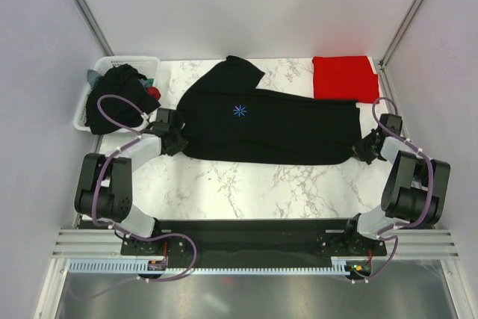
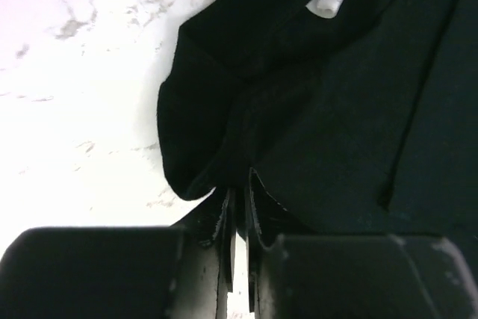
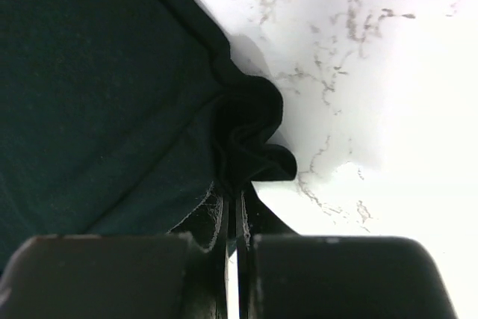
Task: Fold and stack the t-shirts
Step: Fold the tshirt
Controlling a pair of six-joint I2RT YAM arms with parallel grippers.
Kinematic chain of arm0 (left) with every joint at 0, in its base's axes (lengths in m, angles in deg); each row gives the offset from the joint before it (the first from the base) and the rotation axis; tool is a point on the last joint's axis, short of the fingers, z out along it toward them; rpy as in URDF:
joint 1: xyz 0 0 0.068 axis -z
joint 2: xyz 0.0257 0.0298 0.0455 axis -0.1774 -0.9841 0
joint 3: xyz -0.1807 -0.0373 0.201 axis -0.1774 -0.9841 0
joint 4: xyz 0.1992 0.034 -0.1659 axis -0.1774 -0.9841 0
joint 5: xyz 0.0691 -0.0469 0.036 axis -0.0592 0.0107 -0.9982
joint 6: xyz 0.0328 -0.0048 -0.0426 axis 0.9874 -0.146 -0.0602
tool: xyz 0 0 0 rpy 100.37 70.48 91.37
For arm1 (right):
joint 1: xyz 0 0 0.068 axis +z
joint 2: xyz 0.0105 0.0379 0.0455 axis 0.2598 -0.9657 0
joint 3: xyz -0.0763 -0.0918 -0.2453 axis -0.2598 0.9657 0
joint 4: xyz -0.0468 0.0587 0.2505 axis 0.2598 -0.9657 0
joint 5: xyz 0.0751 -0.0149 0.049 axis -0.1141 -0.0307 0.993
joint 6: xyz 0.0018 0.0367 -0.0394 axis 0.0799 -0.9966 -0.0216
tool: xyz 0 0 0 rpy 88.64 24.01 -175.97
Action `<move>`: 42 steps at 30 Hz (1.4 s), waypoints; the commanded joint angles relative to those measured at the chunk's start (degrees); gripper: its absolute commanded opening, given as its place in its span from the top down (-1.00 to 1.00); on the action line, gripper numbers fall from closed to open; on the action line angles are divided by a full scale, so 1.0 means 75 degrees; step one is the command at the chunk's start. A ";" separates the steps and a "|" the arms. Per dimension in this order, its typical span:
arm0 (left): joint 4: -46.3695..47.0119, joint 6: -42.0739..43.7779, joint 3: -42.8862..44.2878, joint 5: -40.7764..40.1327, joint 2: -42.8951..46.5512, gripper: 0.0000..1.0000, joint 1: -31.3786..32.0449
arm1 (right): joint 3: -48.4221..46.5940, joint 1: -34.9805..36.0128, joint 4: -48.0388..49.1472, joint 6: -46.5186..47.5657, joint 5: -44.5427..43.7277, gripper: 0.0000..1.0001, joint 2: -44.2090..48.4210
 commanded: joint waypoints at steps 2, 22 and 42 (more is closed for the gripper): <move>-0.0432 -0.0201 0.0371 -0.0316 0.1322 0.79 -0.0097 | -0.0392 0.0049 -0.0518 0.0119 -0.0075 1.00 0.0333; -0.4792 -0.2404 -0.1247 0.1289 0.8086 -0.99 0.0102 | 0.0732 -0.0408 -0.3040 -0.0080 -0.0287 -0.96 0.4667; -0.1372 0.1825 0.4664 0.0410 -0.0786 -0.93 0.0102 | 0.2009 0.5366 0.1645 -0.0843 -0.1819 -0.96 0.4860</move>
